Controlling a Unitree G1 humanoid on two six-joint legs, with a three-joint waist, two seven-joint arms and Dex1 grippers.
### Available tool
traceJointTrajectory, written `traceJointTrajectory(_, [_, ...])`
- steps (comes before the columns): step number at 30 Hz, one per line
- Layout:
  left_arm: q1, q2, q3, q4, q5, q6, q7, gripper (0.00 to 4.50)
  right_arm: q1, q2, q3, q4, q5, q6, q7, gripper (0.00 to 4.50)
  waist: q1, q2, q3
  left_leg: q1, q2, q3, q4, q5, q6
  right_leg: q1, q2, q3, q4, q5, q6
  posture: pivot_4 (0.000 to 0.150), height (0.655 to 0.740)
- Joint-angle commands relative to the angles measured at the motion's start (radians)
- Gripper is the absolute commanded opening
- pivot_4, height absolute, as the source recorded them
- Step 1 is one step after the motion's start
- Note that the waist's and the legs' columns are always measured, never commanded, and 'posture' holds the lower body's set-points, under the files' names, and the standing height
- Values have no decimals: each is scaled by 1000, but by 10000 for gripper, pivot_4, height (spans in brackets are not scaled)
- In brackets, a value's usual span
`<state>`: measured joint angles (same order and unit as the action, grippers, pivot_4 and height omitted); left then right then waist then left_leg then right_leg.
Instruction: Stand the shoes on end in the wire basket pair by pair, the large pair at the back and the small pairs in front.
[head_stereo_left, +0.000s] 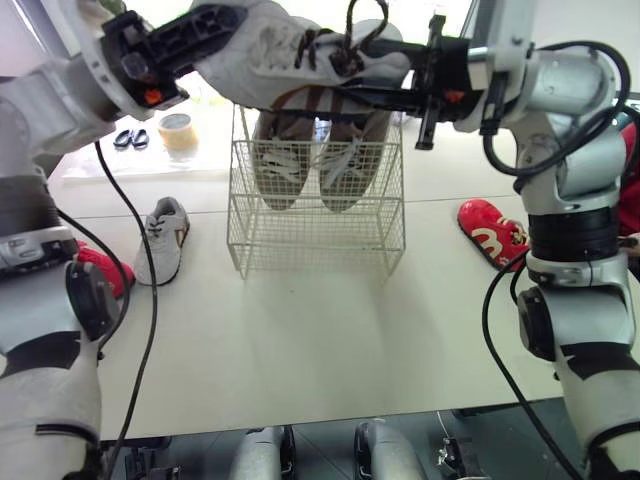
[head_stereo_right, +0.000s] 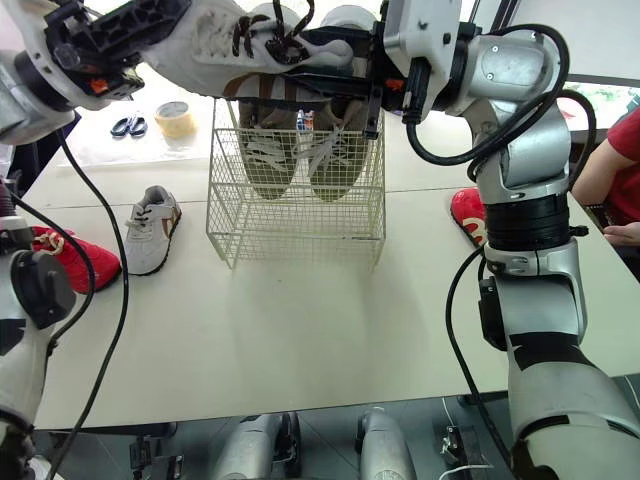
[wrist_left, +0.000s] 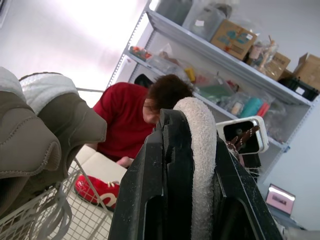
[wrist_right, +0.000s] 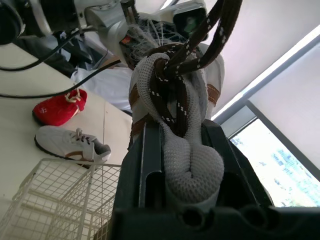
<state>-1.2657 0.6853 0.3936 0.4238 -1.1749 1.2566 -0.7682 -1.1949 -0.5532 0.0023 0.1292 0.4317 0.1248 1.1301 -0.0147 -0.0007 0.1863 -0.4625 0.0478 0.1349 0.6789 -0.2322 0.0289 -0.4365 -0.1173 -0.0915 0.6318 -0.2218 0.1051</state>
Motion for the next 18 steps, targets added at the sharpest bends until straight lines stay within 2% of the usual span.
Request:
traceJointTrajectory(1, [59,-55,148,-109,-104,-48,125,2691,22,17,-140,-50,128,109,-122,28091,-1,0,0,0,0,0,0,0,0,0,0,0,0,0,0,1500,7351])
traceJointTrajectory(4, [150,-185,244,-258,-205,-143,295,2691,64,98,-274,-83,281,227,-337,44434,1,0,0,1,1,-1,1,0,0,2,-1,0,0,0,0,1500,7351])
traceJointTrajectory(7, [227,-359,277,-433,-266,-295,456,2691,164,194,-392,-144,509,368,-513,44434,8,-2,-1,1,2,-2,2,0,0,3,-1,0,0,0,0,1500,7351])
traceJointTrajectory(10, [254,-505,272,-540,-291,-455,567,2691,262,292,-400,-206,629,439,-610,44434,7,-2,-1,2,1,-3,2,0,1,6,-2,-2,-2,1,0,1500,7351])
traceJointTrajectory(14, [267,-585,221,-590,-305,-561,616,2691,283,407,-357,-227,663,434,-680,44434,-1,-1,-1,3,-1,-1,3,0,1,6,-1,-2,-1,1,-1,1500,7351])
traceJointTrajectory(18, [303,-608,165,-616,-325,-601,638,2691,239,497,-328,-225,689,410,-715,44434,1,-1,-1,2,-1,-1,2,0,1,5,1,-2,-1,1,-1,1500,7351])
